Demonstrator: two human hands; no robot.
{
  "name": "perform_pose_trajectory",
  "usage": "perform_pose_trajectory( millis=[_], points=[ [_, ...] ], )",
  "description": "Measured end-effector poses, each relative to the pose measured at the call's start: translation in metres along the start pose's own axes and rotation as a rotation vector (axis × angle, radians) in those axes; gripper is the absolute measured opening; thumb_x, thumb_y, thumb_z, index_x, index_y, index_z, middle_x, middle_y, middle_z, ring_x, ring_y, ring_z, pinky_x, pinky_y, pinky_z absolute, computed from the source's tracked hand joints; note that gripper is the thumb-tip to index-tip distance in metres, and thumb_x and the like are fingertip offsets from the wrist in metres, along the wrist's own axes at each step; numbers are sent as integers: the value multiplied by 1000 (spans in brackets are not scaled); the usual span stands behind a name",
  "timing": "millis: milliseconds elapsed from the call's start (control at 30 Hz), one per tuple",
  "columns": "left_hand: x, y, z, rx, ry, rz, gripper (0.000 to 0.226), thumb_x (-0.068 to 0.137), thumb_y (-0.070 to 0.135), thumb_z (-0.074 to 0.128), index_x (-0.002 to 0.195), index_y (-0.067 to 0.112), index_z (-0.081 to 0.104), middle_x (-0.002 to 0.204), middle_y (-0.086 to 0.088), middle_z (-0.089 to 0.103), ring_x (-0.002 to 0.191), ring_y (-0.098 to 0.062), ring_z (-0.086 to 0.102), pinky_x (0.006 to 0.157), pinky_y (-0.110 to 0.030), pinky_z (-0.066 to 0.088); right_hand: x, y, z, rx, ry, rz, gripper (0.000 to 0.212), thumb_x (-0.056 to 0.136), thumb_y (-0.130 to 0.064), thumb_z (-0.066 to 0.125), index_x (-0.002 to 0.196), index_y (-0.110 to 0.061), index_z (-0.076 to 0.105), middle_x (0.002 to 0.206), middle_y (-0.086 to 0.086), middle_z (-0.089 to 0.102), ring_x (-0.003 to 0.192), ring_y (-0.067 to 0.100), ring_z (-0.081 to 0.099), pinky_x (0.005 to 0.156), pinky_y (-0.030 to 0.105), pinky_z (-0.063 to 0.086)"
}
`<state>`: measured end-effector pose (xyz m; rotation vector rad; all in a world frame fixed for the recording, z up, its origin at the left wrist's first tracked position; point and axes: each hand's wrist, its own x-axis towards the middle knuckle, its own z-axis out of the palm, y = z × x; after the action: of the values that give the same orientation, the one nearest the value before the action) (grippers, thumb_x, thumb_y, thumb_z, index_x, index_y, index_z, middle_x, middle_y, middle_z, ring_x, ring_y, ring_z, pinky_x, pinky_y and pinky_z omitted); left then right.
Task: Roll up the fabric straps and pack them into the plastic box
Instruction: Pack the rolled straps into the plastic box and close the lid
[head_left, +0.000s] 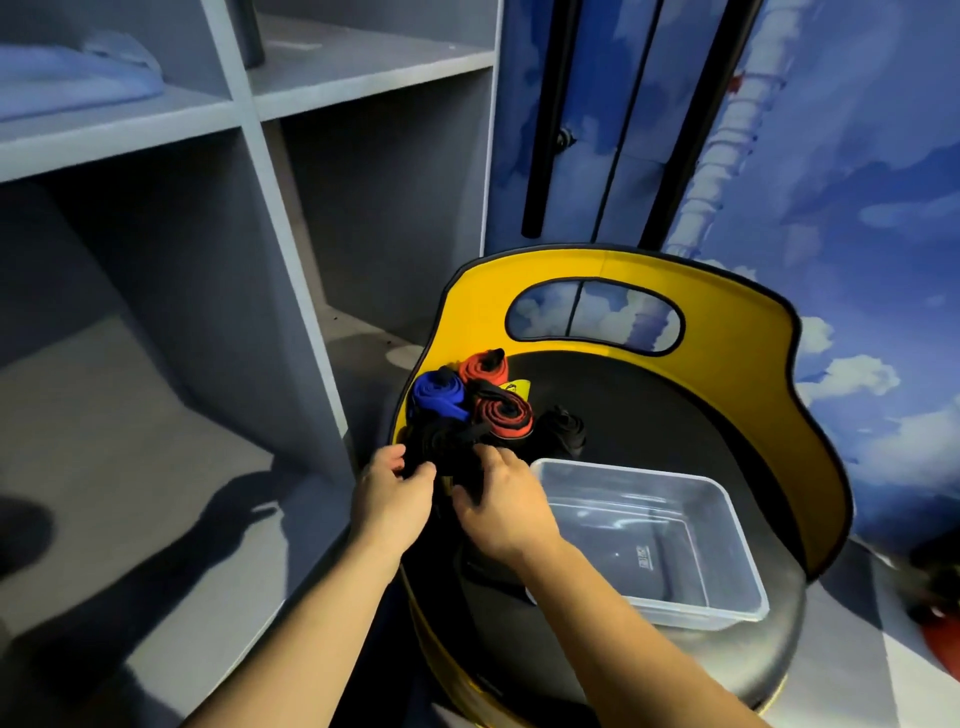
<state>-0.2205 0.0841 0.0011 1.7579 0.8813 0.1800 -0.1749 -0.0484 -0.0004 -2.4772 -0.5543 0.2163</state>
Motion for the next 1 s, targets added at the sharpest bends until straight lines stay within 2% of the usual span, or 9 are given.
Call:
perform_pose_trajectory(
  millis=[167, 300, 433, 533, 667, 700, 800, 833, 1000],
  points=[
    [11, -3, 7, -126, -81, -136, 61, 94, 33, 65, 150, 19, 45, 145, -2, 54, 128, -23, 54, 110, -38, 43, 14, -3, 10, 42, -8, 77, 73, 91, -41, 61, 151, -13, 32, 143, 9, 41, 126, 32, 49, 102, 39, 44],
    [10, 4, 13, -346, -181, -264, 56, 97, 25, 60, 150, 25, 42, 143, -2, 53, 117, -22, 56, 99, -47, 51, 19, -1, 12, 106, -33, 99, 63, 84, -37, 67, 139, -19, 44, 137, 6, 39, 117, 32, 55, 96, 40, 49],
    [10, 4, 15, -434, -229, -312, 55, 97, 26, 57, 150, 29, 41, 139, -3, 56, 122, -29, 59, 103, -51, 49, 19, -1, 13, 198, -36, 112, 60, 81, -31, 70, 135, -17, 50, 134, 3, 39, 120, 27, 54, 102, 32, 45],
    [16, -5, 15, -424, -183, -281, 62, 78, 41, 66, 136, 21, 55, 128, -5, 65, 115, -25, 64, 104, -50, 50, 16, -1, 14, 236, -40, 121, 68, 80, -29, 72, 140, -13, 45, 135, 6, 43, 125, 25, 50, 107, 27, 40],
    [47, -47, 26, -369, -116, -254, 73, 56, 63, 69, 120, 28, 67, 119, -1, 72, 107, -23, 69, 98, -49, 54, 13, 3, 16, 261, -29, 115, 68, 73, -25, 77, 132, -11, 45, 130, 6, 56, 122, 24, 52, 96, 23, 42],
    [40, -38, 21, -366, -125, -256, 68, 57, 63, 69, 115, 28, 69, 115, 0, 73, 104, -24, 70, 97, -49, 55, 12, 4, 17, 264, -23, 113, 70, 72, -24, 79, 131, -11, 44, 129, 6, 56, 121, 23, 52, 95, 22, 41],
    [-4, 14, 0, -374, -144, -240, 21, 83, 45, 70, 85, 24, 73, 93, -5, 76, 92, -30, 72, 92, -51, 57, 10, 5, 20, 273, 28, 88, 80, 67, -29, 85, 133, -13, 43, 129, 3, 56, 121, 22, 52, 97, 26, 43],
    [-13, 24, -3, -374, -127, -233, 18, 90, 38, 69, 78, 24, 69, 88, -6, 73, 90, -31, 71, 92, -51, 57, 10, 5, 19, 270, 57, 74, 84, 65, -33, 86, 134, -15, 43, 129, 1, 57, 120, 21, 53, 98, 29, 44],
    [-30, 48, -15, -387, -142, -98, 10, 96, 37, 64, 87, 31, 62, 91, 3, 68, 86, -26, 70, 85, -39, 55, 3, 2, 7, 347, 186, 12, 94, 64, -43, 90, 139, -23, 38, 133, -5, 51, 120, 12, 53, 96, 28, 47]
  ],
)
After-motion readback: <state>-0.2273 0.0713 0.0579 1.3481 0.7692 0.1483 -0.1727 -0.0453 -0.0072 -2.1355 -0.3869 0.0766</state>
